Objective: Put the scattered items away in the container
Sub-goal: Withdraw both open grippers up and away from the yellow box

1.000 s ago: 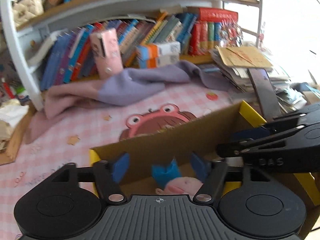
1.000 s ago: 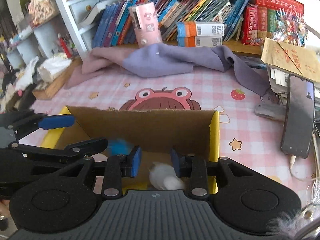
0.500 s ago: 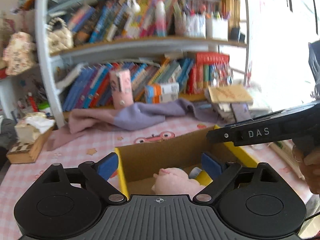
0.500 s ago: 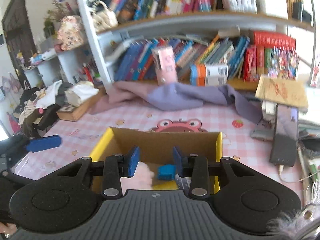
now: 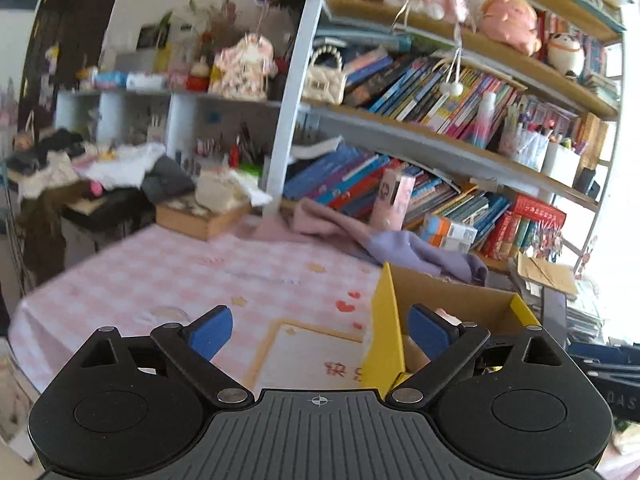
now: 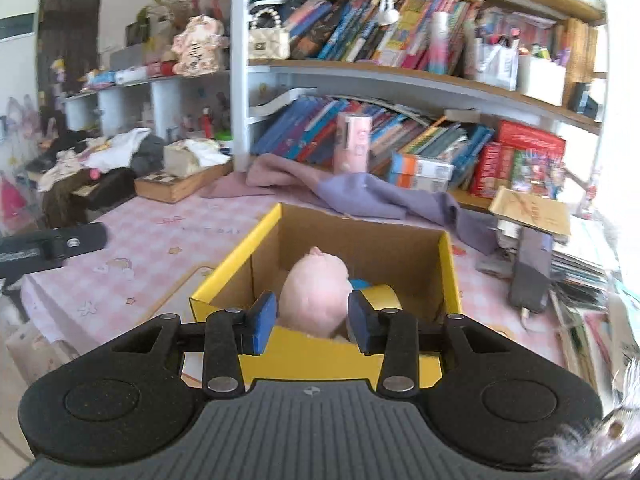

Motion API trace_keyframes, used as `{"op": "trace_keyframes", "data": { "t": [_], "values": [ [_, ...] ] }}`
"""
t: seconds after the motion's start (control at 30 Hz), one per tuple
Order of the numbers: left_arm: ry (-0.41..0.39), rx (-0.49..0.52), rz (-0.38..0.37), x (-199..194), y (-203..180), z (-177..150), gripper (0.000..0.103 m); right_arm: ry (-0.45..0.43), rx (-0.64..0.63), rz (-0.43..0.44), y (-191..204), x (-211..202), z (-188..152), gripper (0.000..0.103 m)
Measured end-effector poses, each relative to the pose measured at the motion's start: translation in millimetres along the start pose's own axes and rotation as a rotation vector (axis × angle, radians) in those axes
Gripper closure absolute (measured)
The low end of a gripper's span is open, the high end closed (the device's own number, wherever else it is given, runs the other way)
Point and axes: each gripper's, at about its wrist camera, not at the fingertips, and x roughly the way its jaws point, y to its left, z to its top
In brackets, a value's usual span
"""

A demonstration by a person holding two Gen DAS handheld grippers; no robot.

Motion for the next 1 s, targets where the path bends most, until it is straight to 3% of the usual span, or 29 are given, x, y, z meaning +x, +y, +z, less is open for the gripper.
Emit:
{"op": "trace_keyframes", "data": {
  "t": [0.13,0.27,0.57,0.77,1.0],
  "values": [
    [0.003,0.103,0.008,-27.5,8.3,-11.9,0.002,0.014,0.072,-0.028,12.5,-21.8,-20.2,0.063],
    [0.054,0.166,0.001,-45.0,15.1,-23.8,0.002,0.066,0.120,-0.043,24.8,-37.8,-42.1,0.060],
    [0.117,0.234,-0.022,-69.9,29.5,-41.1,0.000,0.107,0.166,-0.047,53.2,-68.4,-72.7,0.040],
    [0.136,0.265,-0.021,-75.7,38.1,-45.8,0.000,0.117,0.179,-0.051,63.9,-74.1,-79.9,0.021],
    [0.137,0.278,-0.026,-79.0,45.8,-45.1,0.000,0.148,0.176,-0.059,73.7,-68.7,-77.5,0.012]
  ]
}}
